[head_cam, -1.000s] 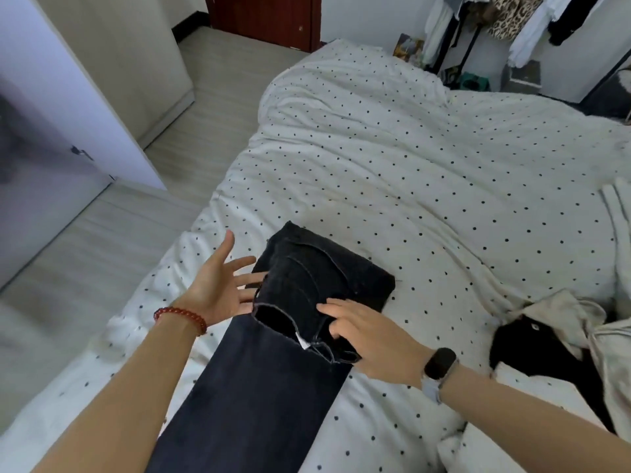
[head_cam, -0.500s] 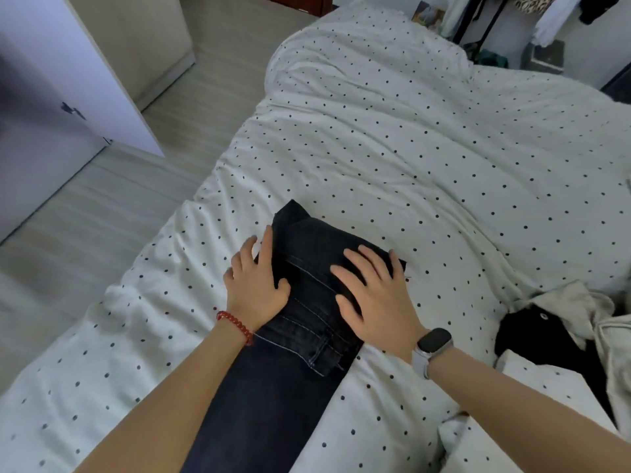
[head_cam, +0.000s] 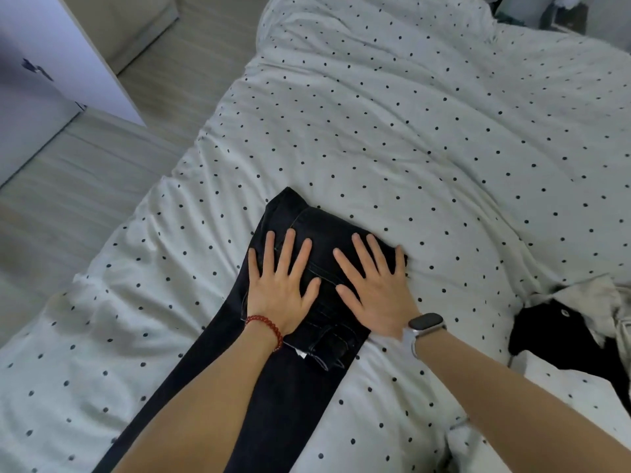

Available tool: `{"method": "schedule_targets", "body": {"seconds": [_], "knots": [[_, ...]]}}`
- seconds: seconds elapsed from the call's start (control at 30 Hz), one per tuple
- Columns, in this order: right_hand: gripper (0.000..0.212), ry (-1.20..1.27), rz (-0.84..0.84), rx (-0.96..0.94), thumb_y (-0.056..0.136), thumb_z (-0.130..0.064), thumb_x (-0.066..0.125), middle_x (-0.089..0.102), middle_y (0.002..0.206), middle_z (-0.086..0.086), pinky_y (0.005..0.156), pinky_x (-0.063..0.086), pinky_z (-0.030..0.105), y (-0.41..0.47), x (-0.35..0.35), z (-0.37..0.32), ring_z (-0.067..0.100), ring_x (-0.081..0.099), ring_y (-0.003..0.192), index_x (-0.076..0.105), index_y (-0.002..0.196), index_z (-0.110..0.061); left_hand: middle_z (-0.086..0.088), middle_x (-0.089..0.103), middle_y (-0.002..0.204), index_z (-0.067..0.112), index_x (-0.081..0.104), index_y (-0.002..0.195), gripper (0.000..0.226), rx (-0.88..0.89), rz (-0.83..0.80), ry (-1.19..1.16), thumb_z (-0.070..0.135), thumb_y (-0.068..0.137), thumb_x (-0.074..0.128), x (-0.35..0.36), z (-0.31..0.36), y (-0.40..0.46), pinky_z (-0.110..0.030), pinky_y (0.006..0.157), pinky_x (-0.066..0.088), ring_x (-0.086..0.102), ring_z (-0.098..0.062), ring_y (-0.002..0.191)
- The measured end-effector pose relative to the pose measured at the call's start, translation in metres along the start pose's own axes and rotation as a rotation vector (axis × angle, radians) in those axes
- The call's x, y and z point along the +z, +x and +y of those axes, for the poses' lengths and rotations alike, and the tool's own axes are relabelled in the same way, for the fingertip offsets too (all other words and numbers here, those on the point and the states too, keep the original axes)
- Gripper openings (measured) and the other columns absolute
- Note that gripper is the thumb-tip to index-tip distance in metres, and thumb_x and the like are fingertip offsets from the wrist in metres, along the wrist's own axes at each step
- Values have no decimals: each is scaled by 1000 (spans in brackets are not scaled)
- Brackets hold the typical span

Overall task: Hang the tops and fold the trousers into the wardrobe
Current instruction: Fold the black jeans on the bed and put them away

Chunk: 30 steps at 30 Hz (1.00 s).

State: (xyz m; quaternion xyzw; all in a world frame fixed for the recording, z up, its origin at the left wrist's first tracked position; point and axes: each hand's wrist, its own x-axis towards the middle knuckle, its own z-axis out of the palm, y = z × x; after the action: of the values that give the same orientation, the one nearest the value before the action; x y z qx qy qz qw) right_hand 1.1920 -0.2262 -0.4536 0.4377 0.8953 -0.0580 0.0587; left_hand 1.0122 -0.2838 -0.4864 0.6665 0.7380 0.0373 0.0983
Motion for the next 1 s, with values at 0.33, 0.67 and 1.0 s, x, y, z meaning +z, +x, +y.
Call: {"method": "schedule_targets", "body": {"seconds": [0.33, 0.67, 1.0], "knots": [[54, 132, -89, 366, 89, -48, 48, 52, 127, 10, 97, 30, 38, 16, -70, 12, 29, 41, 120, 46, 130, -12, -10, 19, 154, 33, 16, 146, 76, 142, -106, 11, 76, 84, 12, -22, -1, -70, -65, 107, 19, 12, -38, 140], [23, 704, -100, 164, 84, -19, 63, 57, 98, 13, 77, 44, 33, -21, -151, -58, 27, 56, 90, 59, 95, 1, -4, 15, 156, 18, 34, 143, 53, -259, -94, -660, 25, 94, 51, -70, -2, -121, -35, 113, 25, 21, -24, 142], [41, 389, 54, -327, 81, -25, 67, 53, 109, 7, 64, 47, 31, -145, -104, -203, 26, 54, 96, 58, 118, -8, 1, 38, 132, 19, 27, 144, 45, -1028, 391, -1529, 31, 101, 34, -132, -64, -243, -36, 103, 39, 43, -21, 123]]}}
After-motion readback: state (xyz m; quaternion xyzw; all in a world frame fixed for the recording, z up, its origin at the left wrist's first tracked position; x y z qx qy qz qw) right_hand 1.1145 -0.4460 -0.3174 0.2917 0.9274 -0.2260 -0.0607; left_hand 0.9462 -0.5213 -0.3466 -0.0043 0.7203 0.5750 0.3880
